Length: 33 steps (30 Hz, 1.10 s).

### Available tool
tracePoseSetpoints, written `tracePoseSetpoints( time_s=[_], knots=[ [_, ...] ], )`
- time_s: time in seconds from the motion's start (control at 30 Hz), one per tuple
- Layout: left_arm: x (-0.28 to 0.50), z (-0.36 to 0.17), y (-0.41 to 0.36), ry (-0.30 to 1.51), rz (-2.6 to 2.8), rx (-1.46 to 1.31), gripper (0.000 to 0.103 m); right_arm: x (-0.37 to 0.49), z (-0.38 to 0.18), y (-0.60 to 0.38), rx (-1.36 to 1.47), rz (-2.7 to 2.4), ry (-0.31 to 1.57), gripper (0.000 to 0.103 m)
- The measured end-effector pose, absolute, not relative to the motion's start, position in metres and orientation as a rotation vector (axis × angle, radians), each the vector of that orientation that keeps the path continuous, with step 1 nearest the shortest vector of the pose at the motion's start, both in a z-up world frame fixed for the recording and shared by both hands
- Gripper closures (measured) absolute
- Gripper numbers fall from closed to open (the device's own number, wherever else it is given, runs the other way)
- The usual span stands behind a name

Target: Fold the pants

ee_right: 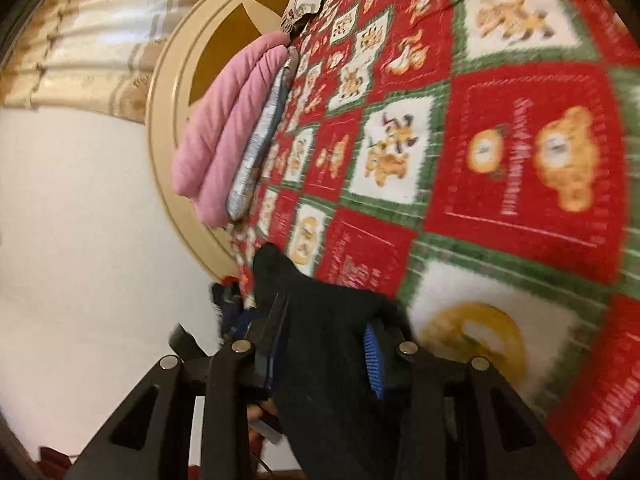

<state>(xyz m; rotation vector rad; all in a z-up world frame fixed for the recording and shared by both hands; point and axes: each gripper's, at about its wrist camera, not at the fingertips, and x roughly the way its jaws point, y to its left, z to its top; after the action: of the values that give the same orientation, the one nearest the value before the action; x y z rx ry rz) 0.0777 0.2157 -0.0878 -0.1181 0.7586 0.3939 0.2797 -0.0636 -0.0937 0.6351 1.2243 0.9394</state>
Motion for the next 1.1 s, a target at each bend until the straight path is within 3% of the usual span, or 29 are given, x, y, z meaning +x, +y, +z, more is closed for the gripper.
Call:
tracePoseSetpoints(
  time_s=[0.17, 0.43, 0.67, 0.9, 1.1],
  knots=[
    [0.078, -0.090, 0.225, 0.772, 0.350, -0.188, 0.000, 0.249, -0.056, -0.142, 0.564, 0.619, 1.017, 0.067],
    [0.069, -0.070, 0.199, 0.731, 0.389, -0.066, 0.002, 0.102, -0.035, -0.246, 0.369, 0.217, 0.888, 0.067],
    [0.054, -0.036, 0.126, 0.669, 0.130, -0.023, 0.002, -0.038, 0.007, -0.411, 0.656, -0.266, 0.532, 0.067],
    [0.046, -0.028, 0.041, 0.699, -0.116, 0.042, 0.002, -0.094, -0.022, -0.464, 0.851, -0.306, 0.538, 0.067],
    [0.033, -0.038, 0.001, 0.742, -0.197, 0.088, 0.002, -0.076, -0.026, -0.462, 0.861, -0.274, 0.570, 0.067]
  ],
)
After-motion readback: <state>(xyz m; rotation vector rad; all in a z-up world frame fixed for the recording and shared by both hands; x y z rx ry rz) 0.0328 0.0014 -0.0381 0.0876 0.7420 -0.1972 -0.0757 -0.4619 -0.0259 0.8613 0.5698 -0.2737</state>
